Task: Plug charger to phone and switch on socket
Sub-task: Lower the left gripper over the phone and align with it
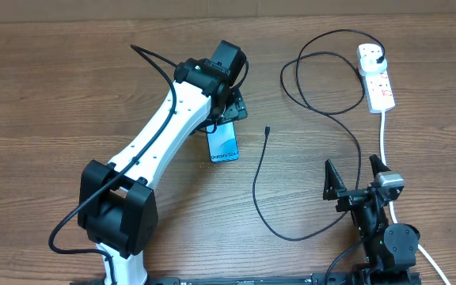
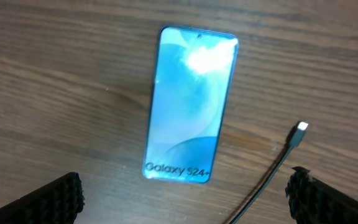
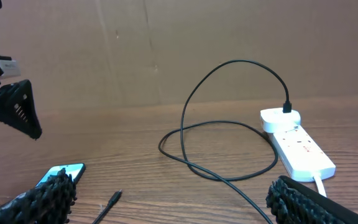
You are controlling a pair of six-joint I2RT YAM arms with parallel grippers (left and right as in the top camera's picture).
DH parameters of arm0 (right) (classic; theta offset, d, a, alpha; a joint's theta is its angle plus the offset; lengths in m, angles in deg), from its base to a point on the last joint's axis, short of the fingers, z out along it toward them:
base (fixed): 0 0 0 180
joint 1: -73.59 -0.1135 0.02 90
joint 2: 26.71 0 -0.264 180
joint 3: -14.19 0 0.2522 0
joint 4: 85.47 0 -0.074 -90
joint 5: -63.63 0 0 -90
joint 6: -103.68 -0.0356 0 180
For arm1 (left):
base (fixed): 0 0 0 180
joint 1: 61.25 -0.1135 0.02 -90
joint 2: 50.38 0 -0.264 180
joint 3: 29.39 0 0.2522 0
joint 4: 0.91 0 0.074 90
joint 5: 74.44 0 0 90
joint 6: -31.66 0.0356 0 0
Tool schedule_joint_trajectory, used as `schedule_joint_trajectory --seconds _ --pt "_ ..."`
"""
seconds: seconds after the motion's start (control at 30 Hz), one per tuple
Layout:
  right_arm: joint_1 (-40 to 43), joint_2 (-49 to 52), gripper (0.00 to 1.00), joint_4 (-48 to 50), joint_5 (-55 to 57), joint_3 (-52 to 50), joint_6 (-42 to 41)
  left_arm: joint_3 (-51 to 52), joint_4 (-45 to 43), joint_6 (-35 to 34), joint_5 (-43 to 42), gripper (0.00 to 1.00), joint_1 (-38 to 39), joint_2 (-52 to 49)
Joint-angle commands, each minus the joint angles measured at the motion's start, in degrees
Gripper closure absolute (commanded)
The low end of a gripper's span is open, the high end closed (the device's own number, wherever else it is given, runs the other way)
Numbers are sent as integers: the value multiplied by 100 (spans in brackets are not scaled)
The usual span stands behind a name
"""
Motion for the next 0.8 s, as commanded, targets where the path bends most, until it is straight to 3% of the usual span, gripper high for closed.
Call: schedule_joint_trajectory --seconds 0.0,0.23,0.77 --pt "-26 -68 0 24 -2 -59 -22 31 -107 125 11 0 13 -81" --pt "-26 -68 0 24 -2 -59 -22 31 -83 614 7 0 0 -81" --pt "-26 -68 0 24 -2 -59 -22 129 -133 516 -107 0 11 -83"
